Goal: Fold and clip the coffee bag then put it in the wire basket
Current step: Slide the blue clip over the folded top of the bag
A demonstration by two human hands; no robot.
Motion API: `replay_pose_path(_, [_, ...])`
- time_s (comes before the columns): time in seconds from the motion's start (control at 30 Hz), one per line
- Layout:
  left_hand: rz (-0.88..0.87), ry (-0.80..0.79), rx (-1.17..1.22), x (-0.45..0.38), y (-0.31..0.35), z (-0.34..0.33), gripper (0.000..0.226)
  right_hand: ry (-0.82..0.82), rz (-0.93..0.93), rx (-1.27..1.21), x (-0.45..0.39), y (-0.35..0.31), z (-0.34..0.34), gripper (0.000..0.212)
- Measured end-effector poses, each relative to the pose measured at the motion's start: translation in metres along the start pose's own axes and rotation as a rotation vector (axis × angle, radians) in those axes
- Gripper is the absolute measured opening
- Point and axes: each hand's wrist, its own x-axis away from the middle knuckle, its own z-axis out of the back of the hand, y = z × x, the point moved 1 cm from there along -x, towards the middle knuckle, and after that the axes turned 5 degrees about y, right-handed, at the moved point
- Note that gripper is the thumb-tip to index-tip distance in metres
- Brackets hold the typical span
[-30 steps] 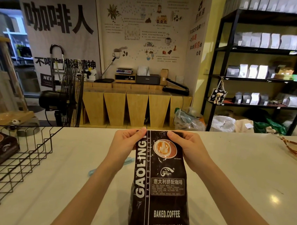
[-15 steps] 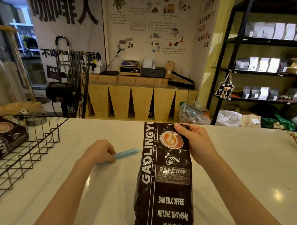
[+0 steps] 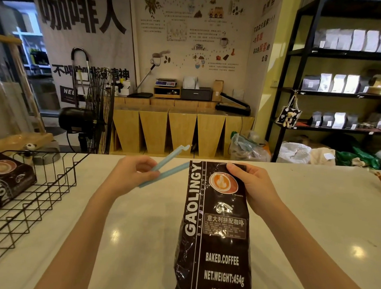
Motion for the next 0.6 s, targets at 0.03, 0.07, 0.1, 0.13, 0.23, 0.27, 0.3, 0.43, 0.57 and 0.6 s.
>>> replay_pose_path(0.03, [-0.021, -0.004, 0.041, 0.002, 0.008, 0.003, 0.014, 0.004, -0.001, 0.001, 0.000, 0.000, 0.000, 0.012])
replay_pose_path(0.07, [-0.042, -0.010, 0.069, 0.004, 0.015, 0.005, 0.015, 0.008, -0.002, 0.002, 0.000, 0.000, 0.000, 0.012])
replay_pose_path(0.1, [-0.065, -0.014, 0.089, 0.007, 0.022, 0.006, 0.016, 0.011, -0.003, 0.004, 0.000, 0.000, 0.000, 0.012])
replay_pose_path(0.13, [-0.086, -0.018, 0.102, 0.009, 0.029, 0.007, 0.016, 0.013, -0.003, 0.006, 0.000, 0.000, 0.000, 0.012])
replay_pose_path(0.23, [-0.154, -0.044, 0.106, 0.013, 0.045, 0.002, 0.015, 0.015, -0.002, 0.011, 0.001, -0.001, 0.000, 0.011])
replay_pose_path(0.27, [-0.178, -0.053, 0.105, 0.015, 0.049, -0.001, 0.016, 0.017, -0.001, 0.012, 0.001, -0.002, 0.000, 0.011])
replay_pose_path(0.3, [-0.200, -0.058, 0.106, 0.015, 0.053, -0.006, 0.016, 0.018, 0.001, 0.013, 0.001, -0.002, 0.000, 0.010])
replay_pose_path(0.43, [-0.210, 0.007, 0.237, 0.017, 0.063, -0.028, 0.021, 0.016, 0.009, 0.006, 0.002, -0.003, 0.000, 0.009])
replay_pose_path(0.57, [-0.069, 0.187, 0.591, 0.021, 0.067, -0.047, 0.022, 0.023, 0.019, 0.005, 0.002, -0.003, -0.001, 0.010])
replay_pose_path(0.6, [-0.012, 0.192, 0.685, 0.022, 0.068, -0.051, 0.021, 0.026, 0.021, 0.009, 0.002, -0.003, -0.001, 0.010])
